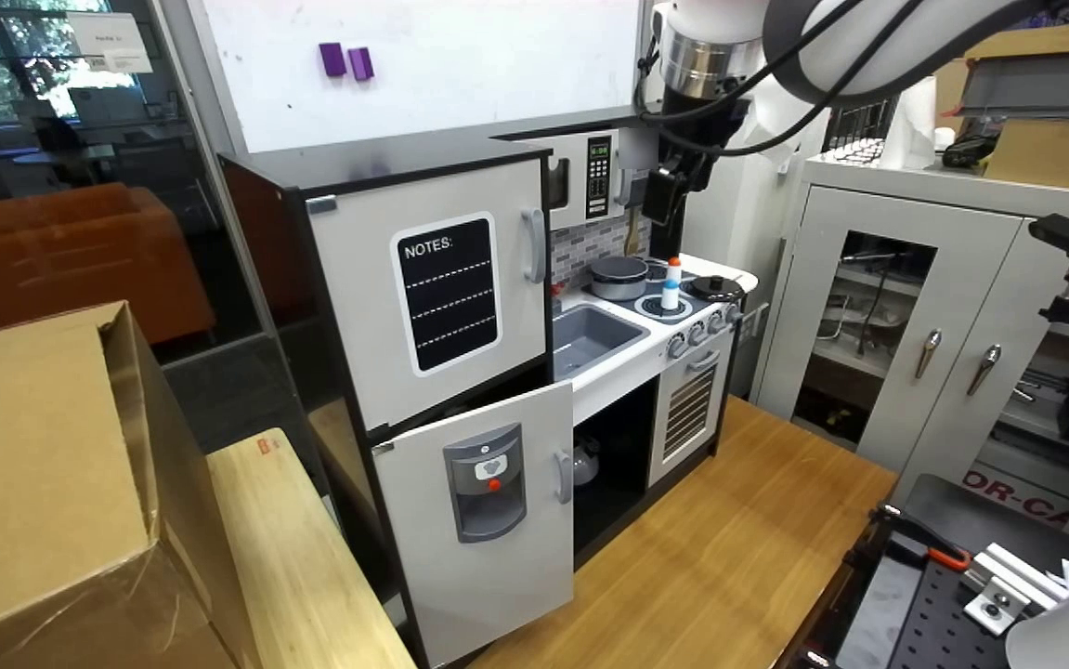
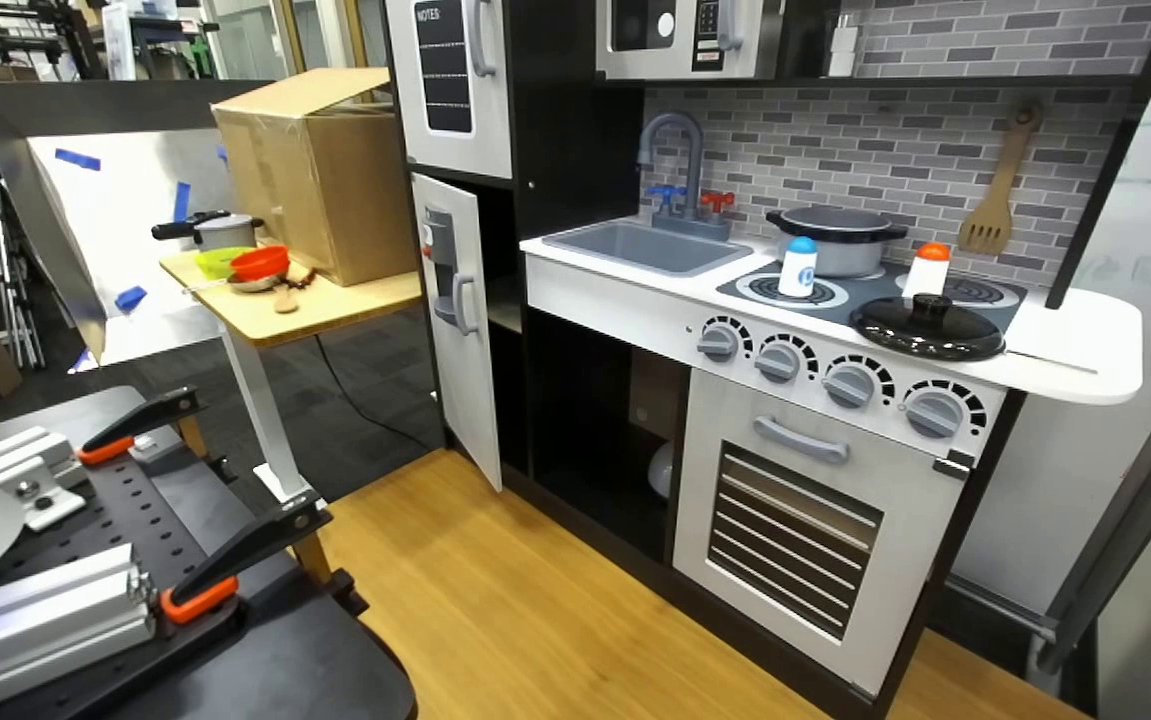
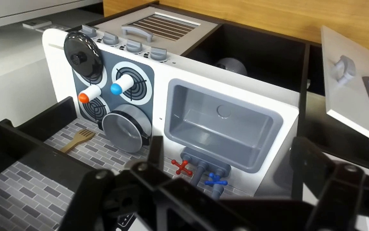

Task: Close the microwave door

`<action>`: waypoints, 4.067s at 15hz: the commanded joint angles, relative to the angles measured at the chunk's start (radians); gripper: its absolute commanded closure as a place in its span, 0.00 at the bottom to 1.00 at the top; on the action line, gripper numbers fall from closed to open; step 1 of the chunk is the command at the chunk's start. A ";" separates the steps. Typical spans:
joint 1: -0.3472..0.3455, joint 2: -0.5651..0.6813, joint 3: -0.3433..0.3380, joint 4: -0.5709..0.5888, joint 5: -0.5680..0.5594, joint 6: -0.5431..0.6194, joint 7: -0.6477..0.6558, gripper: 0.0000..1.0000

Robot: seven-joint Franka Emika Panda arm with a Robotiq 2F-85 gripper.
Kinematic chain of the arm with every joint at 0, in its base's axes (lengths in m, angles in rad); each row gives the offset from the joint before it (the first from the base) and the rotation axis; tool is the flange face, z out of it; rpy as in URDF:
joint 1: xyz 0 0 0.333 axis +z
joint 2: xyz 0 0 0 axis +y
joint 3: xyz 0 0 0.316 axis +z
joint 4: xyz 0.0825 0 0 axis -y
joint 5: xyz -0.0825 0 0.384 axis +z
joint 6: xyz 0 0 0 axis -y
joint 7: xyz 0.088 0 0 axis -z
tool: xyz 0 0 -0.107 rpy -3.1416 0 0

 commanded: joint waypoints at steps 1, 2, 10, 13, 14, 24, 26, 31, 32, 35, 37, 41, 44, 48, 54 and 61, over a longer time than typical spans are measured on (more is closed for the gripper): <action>0.008 0.002 -0.010 0.003 -0.003 -0.005 0.003 0.00; 0.007 0.002 -0.012 0.003 -0.003 -0.005 0.003 0.00; 0.007 0.001 -0.011 0.004 -0.002 -0.007 0.003 0.00; 0.007 0.001 -0.011 0.004 -0.002 -0.007 0.003 0.00; 0.007 0.001 -0.011 0.004 -0.002 -0.007 0.003 0.00; -0.029 0.024 -0.048 -0.005 0.000 -0.008 0.077 0.00; -0.041 0.034 -0.060 -0.020 -0.018 0.003 0.090 0.00; -0.071 0.076 -0.065 -0.013 -0.098 -0.007 0.124 0.00; -0.079 0.085 -0.066 -0.003 -0.124 -0.009 0.136 0.00; -0.091 0.115 -0.073 0.039 -0.201 -0.011 0.170 0.00; -0.091 0.136 -0.082 0.072 -0.231 -0.008 0.186 0.00; -0.078 0.179 -0.096 0.127 -0.246 0.008 0.203 0.00; -0.084 0.237 -0.092 0.183 -0.338 0.002 0.246 0.00; -0.073 0.319 -0.124 0.288 -0.448 -0.010 0.306 0.00; -0.050 0.306 -0.148 0.270 -0.426 0.000 0.288 0.00; -0.047 0.304 -0.151 0.270 -0.420 0.008 0.301 0.00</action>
